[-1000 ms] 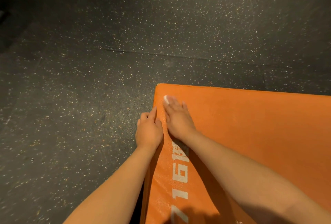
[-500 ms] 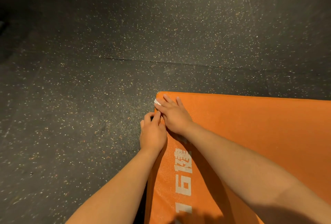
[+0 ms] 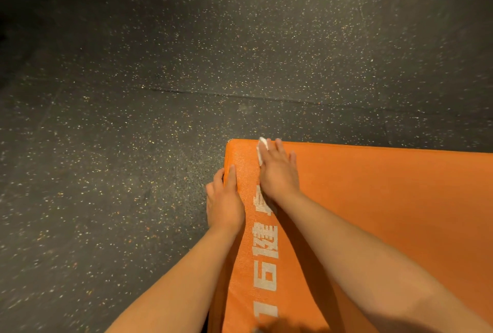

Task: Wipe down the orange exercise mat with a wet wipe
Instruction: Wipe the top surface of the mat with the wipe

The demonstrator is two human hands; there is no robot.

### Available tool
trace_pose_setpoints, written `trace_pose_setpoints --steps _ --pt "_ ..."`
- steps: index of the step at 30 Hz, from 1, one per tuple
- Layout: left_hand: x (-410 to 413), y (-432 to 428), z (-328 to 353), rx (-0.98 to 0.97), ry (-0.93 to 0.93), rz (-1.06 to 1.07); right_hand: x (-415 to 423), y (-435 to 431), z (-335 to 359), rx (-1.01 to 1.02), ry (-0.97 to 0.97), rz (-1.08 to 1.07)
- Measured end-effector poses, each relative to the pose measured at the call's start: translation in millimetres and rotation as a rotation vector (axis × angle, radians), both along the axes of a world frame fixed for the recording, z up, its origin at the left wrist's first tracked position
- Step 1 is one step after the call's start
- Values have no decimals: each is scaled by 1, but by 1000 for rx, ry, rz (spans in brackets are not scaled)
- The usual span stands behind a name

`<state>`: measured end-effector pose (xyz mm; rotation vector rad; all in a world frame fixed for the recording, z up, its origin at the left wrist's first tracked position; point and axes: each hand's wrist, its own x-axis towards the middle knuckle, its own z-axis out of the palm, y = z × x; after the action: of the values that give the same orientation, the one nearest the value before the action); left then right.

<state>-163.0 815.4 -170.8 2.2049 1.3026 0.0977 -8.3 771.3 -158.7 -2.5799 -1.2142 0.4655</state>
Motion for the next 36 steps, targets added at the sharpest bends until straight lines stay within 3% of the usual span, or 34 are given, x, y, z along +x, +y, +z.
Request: trace_pose_setpoints --steps 3,9,14,22,28,33,36 --pt "-1 -13 4 0 15 -6 -16 -13 0 11 36 -45" --pt "-27 -55 16 -89 44 -9 -55 -71 3 -1 41 236" --pt "-67 -94 19 -92 67 34 -63 -89 6 -95 44 47" --pt "-121 -186 34 -61 184 -3 -149 -195 22 -91 173 295" --pt "-151 -225 55 -38 251 -110 -164 -231 42 -226 133 168" --pt "-173 -264 62 -83 257 -109 -212 -285 55 -181 287 256" --pt "-187 -296 66 -81 230 -108 -220 -313 55 -180 272 174"
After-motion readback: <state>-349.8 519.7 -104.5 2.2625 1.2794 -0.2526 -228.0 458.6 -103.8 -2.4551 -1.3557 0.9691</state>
